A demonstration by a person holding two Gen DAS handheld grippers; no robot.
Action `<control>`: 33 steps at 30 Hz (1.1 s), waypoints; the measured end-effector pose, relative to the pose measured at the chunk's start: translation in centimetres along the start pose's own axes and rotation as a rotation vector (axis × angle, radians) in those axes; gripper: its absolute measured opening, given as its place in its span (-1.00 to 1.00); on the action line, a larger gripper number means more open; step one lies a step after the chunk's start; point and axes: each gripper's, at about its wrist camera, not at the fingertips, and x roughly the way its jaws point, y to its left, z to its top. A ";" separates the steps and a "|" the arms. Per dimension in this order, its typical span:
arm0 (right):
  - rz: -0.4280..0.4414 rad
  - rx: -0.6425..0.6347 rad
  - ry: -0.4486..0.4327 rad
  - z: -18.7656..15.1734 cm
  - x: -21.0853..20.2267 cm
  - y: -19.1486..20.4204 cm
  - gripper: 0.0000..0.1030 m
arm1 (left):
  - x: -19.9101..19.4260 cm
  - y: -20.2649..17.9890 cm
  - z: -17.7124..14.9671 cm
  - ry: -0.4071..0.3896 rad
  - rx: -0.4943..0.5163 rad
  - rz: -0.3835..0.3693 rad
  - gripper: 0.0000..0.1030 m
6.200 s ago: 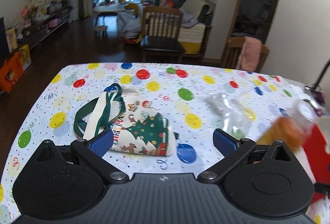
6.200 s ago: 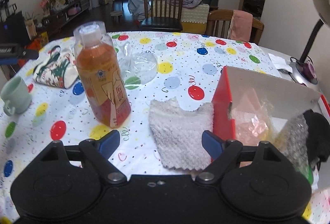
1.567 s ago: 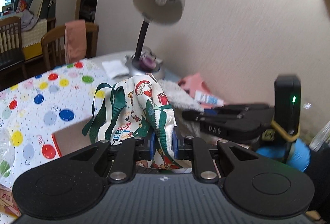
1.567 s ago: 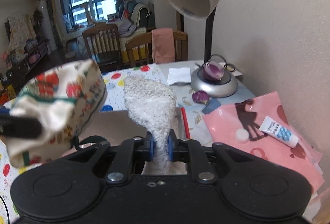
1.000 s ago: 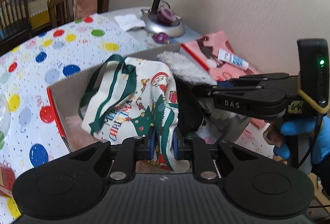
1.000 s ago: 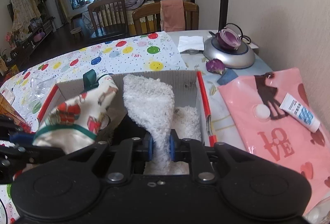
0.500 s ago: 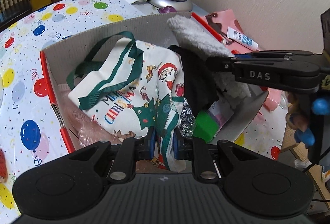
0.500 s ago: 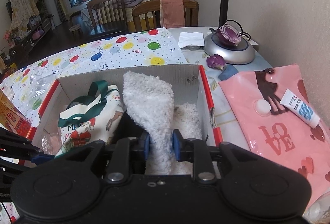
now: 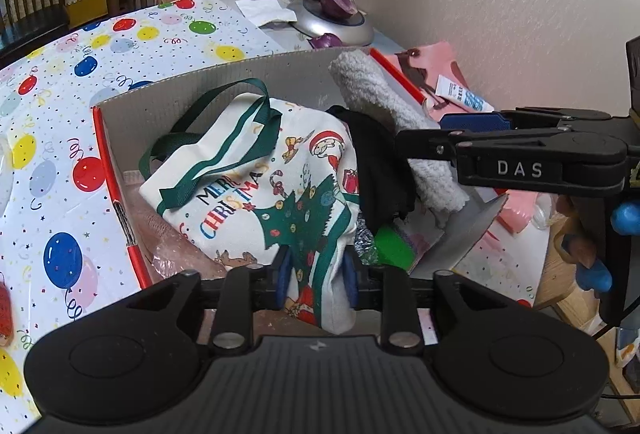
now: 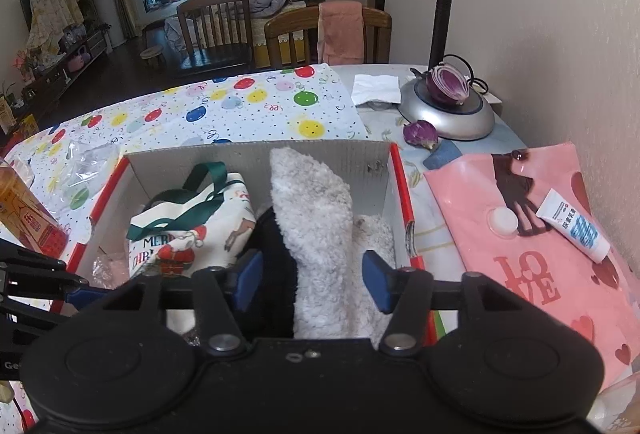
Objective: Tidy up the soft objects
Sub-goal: 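Lower both grippers into the white box and open them to release, then move both grippers back over the table toward the white cloth and plastic bag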
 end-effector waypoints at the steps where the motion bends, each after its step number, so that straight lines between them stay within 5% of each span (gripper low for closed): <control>1: 0.003 -0.003 -0.001 0.0 -0.1 0.1 0.17 | -0.1 0.0 0.0 -0.002 -0.004 -0.005 -0.24; 2: 0.004 -0.007 0.000 0.0 -0.2 0.2 0.19 | -0.2 0.0 0.0 -0.006 -0.007 -0.008 0.13; 4: 0.004 -0.017 0.000 0.0 -0.4 0.3 0.22 | -0.6 -0.2 -0.2 -0.025 -0.002 -0.008 0.34; 20: 0.051 -0.008 -0.076 1.0 -4.7 1.2 0.64 | -7.0 -1.2 -0.2 -0.171 0.027 -0.028 0.44; 33: 0.131 -0.043 -0.163 2.8 -9.2 6.7 0.82 | -14.6 1.8 -1.2 -0.340 -0.017 0.018 0.64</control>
